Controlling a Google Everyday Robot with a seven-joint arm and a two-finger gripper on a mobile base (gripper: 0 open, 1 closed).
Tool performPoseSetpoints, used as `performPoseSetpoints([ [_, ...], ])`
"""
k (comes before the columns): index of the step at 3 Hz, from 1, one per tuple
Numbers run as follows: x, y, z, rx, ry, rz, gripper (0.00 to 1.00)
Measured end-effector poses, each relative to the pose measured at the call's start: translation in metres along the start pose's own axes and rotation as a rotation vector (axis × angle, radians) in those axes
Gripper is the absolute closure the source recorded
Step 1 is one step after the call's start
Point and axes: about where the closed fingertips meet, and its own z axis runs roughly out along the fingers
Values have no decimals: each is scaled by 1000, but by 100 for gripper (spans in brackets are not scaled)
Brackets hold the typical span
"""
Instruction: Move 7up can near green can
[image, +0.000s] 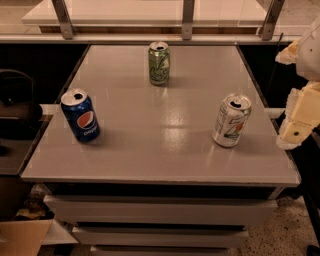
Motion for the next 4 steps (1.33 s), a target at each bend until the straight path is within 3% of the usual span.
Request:
performPoseSetpoints([
  [2,0,1,1,2,-22,21,0],
  [4,-12,8,49,-61,-213,138,0],
])
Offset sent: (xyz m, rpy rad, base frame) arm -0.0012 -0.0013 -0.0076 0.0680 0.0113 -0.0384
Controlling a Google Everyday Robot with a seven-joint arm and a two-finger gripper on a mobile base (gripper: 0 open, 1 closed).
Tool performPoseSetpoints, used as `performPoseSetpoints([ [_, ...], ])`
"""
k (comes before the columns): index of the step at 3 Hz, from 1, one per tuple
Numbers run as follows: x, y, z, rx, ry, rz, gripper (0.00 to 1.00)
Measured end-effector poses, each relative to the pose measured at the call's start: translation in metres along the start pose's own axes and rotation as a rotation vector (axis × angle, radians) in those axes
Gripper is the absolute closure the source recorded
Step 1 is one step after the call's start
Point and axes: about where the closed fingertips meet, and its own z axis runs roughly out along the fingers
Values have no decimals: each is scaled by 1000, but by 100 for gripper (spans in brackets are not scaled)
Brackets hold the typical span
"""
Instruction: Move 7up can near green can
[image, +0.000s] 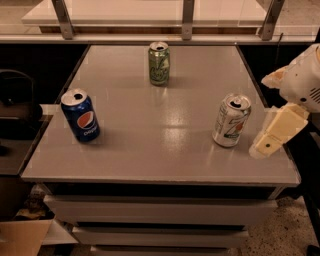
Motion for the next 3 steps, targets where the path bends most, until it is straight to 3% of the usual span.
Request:
performPoseSetpoints([
  [1,-2,-6,21,-6,-113,56,0],
  [3,-20,-29,36,-3,-277,95,0],
])
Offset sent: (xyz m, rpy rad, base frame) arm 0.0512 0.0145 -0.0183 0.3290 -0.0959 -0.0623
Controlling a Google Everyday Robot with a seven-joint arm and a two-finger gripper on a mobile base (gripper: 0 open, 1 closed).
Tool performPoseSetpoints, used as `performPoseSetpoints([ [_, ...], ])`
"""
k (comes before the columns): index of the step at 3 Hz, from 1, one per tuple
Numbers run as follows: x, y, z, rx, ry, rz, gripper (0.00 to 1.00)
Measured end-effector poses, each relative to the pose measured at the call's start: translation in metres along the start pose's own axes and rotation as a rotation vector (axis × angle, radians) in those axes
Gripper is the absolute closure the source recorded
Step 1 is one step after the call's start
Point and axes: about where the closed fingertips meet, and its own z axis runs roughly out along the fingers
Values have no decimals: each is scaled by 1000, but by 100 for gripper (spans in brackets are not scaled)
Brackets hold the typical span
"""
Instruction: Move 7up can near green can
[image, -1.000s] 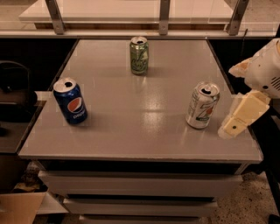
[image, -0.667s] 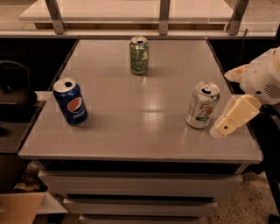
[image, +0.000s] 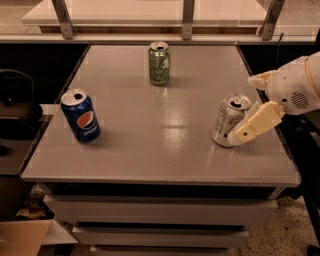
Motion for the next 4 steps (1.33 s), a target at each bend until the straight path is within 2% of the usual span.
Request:
performPoseSetpoints([
  [1,-2,-1,11,-27,-49,21,18],
  [2,-2,1,18,-40,-68,40,41],
  [4,-11,-3,14,-57,-85,23,87],
])
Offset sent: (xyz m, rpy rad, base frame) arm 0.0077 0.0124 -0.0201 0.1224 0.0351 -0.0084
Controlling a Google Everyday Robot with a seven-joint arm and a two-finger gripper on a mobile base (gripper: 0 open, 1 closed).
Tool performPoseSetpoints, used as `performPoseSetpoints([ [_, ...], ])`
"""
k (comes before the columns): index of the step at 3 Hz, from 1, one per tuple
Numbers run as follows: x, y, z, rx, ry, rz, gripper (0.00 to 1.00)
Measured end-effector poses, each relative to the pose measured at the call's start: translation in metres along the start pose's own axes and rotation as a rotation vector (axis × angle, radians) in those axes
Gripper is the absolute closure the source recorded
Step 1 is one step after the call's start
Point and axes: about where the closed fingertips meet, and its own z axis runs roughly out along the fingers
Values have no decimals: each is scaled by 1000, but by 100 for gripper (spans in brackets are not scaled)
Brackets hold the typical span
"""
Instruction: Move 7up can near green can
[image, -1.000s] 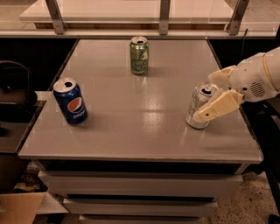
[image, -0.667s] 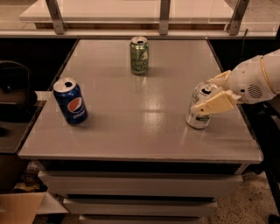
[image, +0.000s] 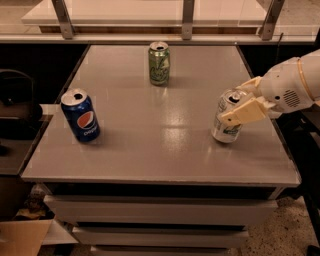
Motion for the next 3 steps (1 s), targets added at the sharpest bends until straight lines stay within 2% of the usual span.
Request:
performPoseSetpoints([
  [1,-21,-13,-25,18,-10,-36,100],
  [2,-21,-13,-25,18,-11,-35,100],
  [3,-37,-26,-25,52,-22,-45,100],
])
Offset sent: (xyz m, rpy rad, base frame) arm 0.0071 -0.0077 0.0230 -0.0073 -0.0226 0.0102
